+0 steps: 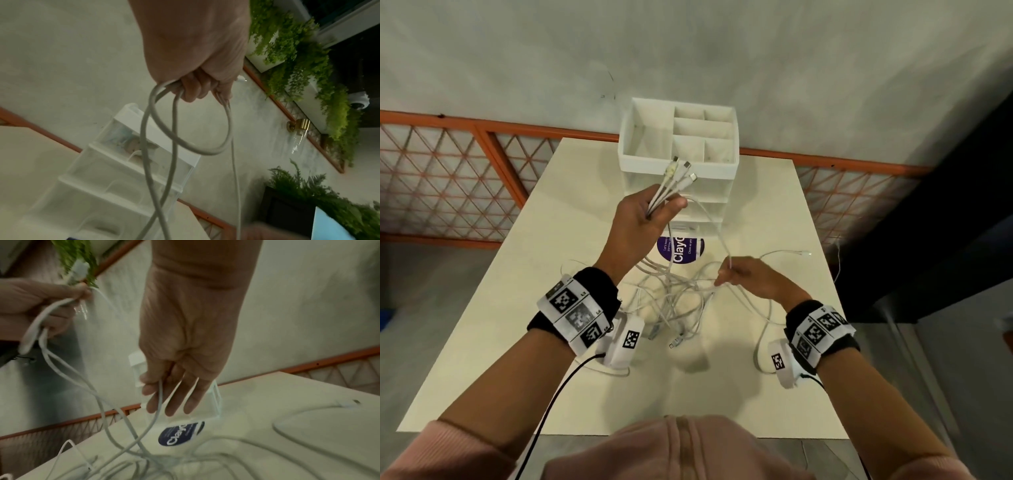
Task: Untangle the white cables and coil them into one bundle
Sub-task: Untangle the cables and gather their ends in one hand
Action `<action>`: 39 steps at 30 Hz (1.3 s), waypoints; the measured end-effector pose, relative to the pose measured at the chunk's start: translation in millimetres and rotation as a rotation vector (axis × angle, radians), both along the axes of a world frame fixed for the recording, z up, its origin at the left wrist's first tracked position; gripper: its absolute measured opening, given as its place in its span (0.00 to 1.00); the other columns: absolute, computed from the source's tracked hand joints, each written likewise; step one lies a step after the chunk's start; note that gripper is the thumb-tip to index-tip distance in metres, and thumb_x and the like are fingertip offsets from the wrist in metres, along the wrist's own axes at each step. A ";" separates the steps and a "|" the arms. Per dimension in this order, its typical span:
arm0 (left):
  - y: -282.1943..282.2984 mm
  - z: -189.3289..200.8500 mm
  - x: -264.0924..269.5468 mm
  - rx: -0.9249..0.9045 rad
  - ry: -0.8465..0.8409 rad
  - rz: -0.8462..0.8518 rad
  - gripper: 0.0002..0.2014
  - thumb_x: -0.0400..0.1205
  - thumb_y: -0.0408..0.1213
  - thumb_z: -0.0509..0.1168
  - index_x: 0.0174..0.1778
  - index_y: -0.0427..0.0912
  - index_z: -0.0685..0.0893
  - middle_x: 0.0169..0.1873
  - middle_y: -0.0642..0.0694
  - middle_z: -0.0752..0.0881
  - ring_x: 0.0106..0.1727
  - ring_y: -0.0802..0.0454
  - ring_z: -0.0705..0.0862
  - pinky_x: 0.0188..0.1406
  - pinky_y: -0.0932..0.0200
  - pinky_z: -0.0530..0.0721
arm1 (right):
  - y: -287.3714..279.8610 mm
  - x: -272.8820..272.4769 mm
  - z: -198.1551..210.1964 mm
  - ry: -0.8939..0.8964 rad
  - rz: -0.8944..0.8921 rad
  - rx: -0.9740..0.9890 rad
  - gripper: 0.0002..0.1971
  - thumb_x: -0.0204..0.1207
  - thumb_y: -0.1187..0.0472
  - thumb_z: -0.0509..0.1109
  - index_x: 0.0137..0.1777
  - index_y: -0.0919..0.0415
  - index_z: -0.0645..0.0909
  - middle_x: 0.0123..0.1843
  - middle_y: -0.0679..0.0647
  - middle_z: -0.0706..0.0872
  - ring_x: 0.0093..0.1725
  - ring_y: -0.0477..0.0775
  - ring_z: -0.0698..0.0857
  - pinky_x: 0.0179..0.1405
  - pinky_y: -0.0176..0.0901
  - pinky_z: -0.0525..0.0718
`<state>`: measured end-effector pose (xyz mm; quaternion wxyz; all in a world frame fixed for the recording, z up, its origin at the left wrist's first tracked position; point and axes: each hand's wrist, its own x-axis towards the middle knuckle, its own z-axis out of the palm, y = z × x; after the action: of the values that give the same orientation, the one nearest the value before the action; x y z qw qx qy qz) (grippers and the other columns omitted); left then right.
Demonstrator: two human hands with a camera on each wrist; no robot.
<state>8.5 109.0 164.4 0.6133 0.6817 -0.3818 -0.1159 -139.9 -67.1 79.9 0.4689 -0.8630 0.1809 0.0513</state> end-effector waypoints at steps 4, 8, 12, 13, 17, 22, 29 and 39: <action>4.4 -13.9 7.2 0.071 0.010 0.038 0.05 0.79 0.41 0.70 0.38 0.46 0.85 0.19 0.53 0.70 0.28 0.57 0.66 0.32 0.62 0.67 | -0.1 11.4 51.5 -0.390 -0.210 0.110 0.11 0.84 0.66 0.59 0.40 0.55 0.76 0.32 0.48 0.88 0.33 0.41 0.87 0.35 0.33 0.84; 8.0 -22.3 12.5 0.093 0.000 0.058 0.08 0.78 0.41 0.71 0.34 0.58 0.83 0.24 0.45 0.67 0.31 0.51 0.65 0.35 0.56 0.66 | -3.3 18.6 123.1 -0.731 -0.329 0.076 0.08 0.82 0.65 0.61 0.43 0.54 0.73 0.25 0.48 0.86 0.27 0.47 0.84 0.29 0.37 0.82; 7.5 -22.5 10.6 0.114 -0.009 0.076 0.11 0.78 0.39 0.71 0.32 0.59 0.81 0.19 0.55 0.65 0.27 0.57 0.63 0.32 0.61 0.66 | -4.2 19.8 168.5 -0.916 -0.322 -0.097 0.05 0.79 0.62 0.65 0.42 0.54 0.77 0.27 0.44 0.80 0.27 0.46 0.76 0.31 0.43 0.77; 7.8 -21.4 10.4 0.111 -0.008 0.078 0.12 0.78 0.39 0.71 0.32 0.59 0.81 0.17 0.56 0.66 0.26 0.59 0.63 0.30 0.65 0.66 | -3.8 20.0 174.6 -0.925 -0.324 -0.153 0.04 0.79 0.60 0.65 0.42 0.54 0.78 0.31 0.44 0.80 0.29 0.47 0.75 0.31 0.44 0.78; 9.2 -19.6 15.0 0.085 0.000 0.091 0.11 0.78 0.38 0.72 0.32 0.56 0.82 0.18 0.56 0.63 0.24 0.59 0.63 0.27 0.68 0.64 | -8.7 19.1 170.0 -0.896 -0.370 -0.175 0.05 0.80 0.58 0.64 0.43 0.53 0.78 0.37 0.50 0.79 0.33 0.54 0.72 0.26 0.41 0.79; 3.4 -21.1 2.0 0.114 0.078 -0.059 0.05 0.73 0.38 0.75 0.33 0.49 0.87 0.19 0.58 0.79 0.24 0.62 0.74 0.31 0.70 0.73 | 5.3 20.8 136.1 -0.693 -0.261 -0.023 0.05 0.81 0.63 0.64 0.45 0.60 0.80 0.29 0.36 0.82 0.27 0.39 0.72 0.23 0.36 0.76; -12.6 -21.1 -30.8 0.091 0.230 -0.175 0.11 0.82 0.42 0.65 0.35 0.48 0.88 0.24 0.57 0.84 0.26 0.64 0.76 0.35 0.70 0.73 | 32.9 30.6 100.8 -0.547 -0.323 0.054 0.10 0.74 0.61 0.74 0.40 0.61 0.74 0.24 0.54 0.74 0.20 0.43 0.70 0.21 0.33 0.71; -13.8 -23.6 -36.1 0.117 0.316 -0.032 0.19 0.84 0.44 0.63 0.39 0.31 0.88 0.12 0.58 0.77 0.13 0.62 0.68 0.16 0.75 0.64 | 34.8 21.3 96.6 -0.602 -0.366 -0.009 0.12 0.69 0.59 0.79 0.38 0.60 0.76 0.26 0.59 0.73 0.28 0.53 0.69 0.30 0.36 0.69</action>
<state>-27.6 95.2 140.8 0.6230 0.6833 -0.2840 -0.2537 -118.6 -32.3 176.5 0.4988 -0.7947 0.1865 -0.2914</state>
